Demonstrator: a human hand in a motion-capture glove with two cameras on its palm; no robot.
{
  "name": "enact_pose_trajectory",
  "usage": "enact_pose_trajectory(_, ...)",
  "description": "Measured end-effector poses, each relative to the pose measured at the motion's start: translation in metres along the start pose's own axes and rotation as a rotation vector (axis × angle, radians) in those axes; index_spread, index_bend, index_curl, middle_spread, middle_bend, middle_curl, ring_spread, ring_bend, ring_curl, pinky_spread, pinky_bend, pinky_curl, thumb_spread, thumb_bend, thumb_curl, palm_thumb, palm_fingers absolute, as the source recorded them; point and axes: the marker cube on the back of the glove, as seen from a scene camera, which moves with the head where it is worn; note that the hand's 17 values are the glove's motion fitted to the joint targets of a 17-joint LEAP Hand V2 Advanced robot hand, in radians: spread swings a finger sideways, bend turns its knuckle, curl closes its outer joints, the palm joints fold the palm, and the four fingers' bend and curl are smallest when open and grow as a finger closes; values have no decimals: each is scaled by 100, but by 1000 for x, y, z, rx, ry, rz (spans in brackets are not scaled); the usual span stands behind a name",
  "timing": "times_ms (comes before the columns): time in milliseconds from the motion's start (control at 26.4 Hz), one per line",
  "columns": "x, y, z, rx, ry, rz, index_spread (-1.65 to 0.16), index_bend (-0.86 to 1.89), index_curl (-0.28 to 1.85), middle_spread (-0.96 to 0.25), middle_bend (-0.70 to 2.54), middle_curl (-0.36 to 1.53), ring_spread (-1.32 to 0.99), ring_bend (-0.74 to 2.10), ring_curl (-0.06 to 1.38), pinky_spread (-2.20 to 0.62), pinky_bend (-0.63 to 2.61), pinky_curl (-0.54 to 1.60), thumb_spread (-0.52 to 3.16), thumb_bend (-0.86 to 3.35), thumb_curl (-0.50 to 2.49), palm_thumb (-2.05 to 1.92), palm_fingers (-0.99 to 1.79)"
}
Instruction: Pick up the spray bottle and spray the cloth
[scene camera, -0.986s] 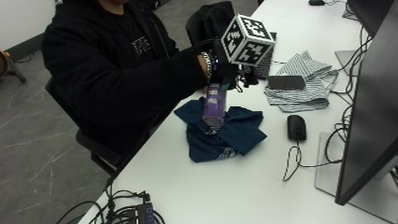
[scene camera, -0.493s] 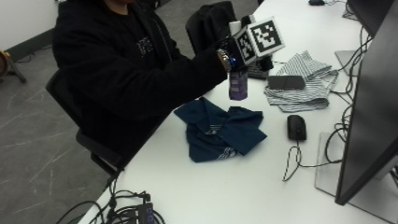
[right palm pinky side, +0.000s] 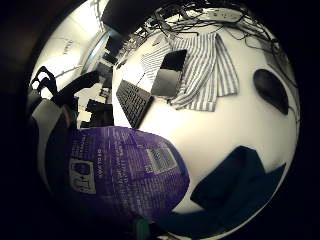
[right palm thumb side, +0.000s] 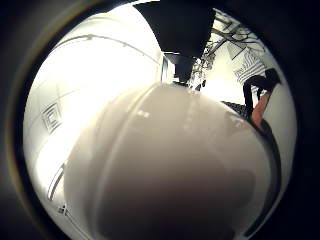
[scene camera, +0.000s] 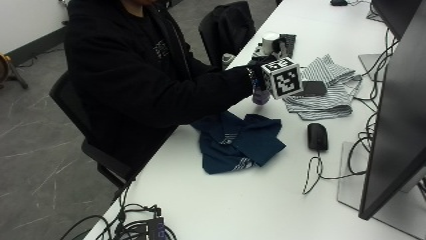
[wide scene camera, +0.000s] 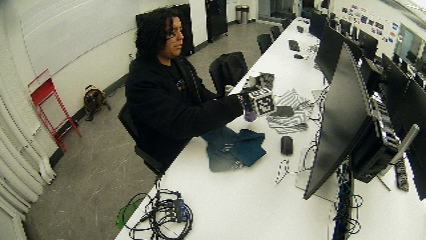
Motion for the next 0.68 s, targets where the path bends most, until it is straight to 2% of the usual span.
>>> enact_pose_trajectory(265,22,-2,11,74,53,-33,-30,29,57,-21,57,49,-22,59,45,-30,40,38,26,-4,79,88,137)
enact_pose_trajectory(683,40,0,3,179,-34,-44,-30,29,57,-22,57,49,-23,59,45,-30,40,38,27,-4,79,87,138)
